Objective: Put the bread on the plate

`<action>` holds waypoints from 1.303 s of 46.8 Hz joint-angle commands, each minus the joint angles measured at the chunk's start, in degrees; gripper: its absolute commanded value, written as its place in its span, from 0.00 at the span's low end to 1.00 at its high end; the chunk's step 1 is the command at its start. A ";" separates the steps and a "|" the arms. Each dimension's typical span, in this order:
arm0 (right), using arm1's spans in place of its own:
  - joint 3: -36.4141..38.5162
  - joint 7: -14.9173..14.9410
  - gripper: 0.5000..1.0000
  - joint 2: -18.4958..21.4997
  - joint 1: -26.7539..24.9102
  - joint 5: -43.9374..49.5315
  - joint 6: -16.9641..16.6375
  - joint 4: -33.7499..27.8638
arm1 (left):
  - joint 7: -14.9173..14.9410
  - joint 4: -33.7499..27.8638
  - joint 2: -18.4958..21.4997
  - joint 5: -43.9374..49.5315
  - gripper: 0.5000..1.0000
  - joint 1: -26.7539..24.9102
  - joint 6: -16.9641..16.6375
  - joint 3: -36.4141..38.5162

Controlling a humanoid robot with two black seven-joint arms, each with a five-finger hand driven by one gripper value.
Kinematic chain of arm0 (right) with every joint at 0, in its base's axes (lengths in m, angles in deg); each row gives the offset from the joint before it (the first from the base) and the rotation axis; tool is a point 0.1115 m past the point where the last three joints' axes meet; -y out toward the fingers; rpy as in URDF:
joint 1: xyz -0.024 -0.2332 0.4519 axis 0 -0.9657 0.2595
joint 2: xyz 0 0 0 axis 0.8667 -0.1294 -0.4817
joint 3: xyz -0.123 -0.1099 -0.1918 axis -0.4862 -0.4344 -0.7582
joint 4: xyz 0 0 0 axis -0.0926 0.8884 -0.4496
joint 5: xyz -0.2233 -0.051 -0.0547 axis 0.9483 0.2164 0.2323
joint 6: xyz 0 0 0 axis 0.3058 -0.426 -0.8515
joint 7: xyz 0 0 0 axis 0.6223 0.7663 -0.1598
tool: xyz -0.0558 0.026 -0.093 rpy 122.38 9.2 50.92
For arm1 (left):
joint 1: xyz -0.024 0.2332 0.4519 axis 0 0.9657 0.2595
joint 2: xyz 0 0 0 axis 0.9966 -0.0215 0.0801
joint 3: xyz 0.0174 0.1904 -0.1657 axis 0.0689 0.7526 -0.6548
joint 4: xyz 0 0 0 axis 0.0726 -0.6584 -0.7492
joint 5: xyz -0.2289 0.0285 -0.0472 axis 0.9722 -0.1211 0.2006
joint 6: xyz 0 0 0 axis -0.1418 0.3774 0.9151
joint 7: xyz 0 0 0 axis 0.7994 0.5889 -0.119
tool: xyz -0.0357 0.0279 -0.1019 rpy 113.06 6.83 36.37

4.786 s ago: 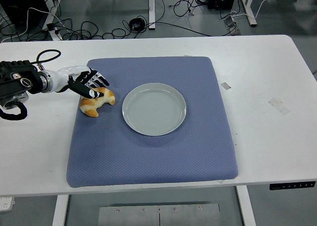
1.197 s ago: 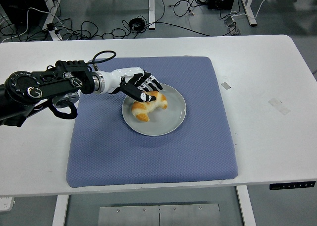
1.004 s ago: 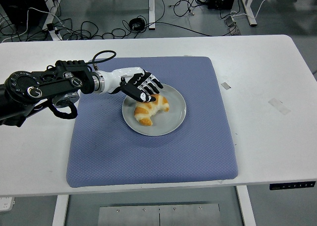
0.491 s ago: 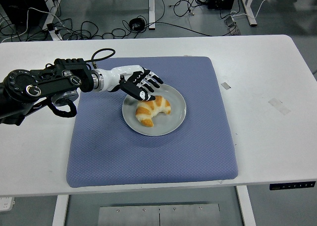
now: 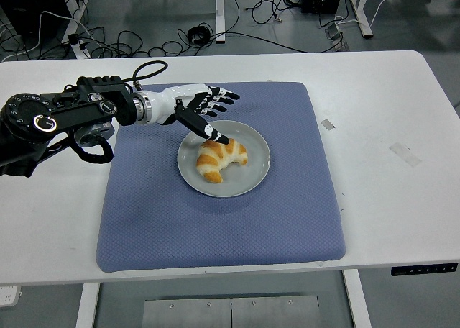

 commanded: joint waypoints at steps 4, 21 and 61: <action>0.00 0.00 1.00 0.00 0.00 0.00 -0.01 -0.05 | 0.09 0.06 0.08 1.32 0.94 0.12 0.00 0.01; 0.00 0.00 1.00 0.00 0.00 0.00 -0.01 -0.05 | 0.09 2.25 0.61 1.50 0.94 1.27 0.00 -6.05; 0.00 0.00 1.00 0.00 0.00 0.00 0.08 0.04 | -0.09 12.01 1.58 3.52 0.94 6.63 -0.09 -20.64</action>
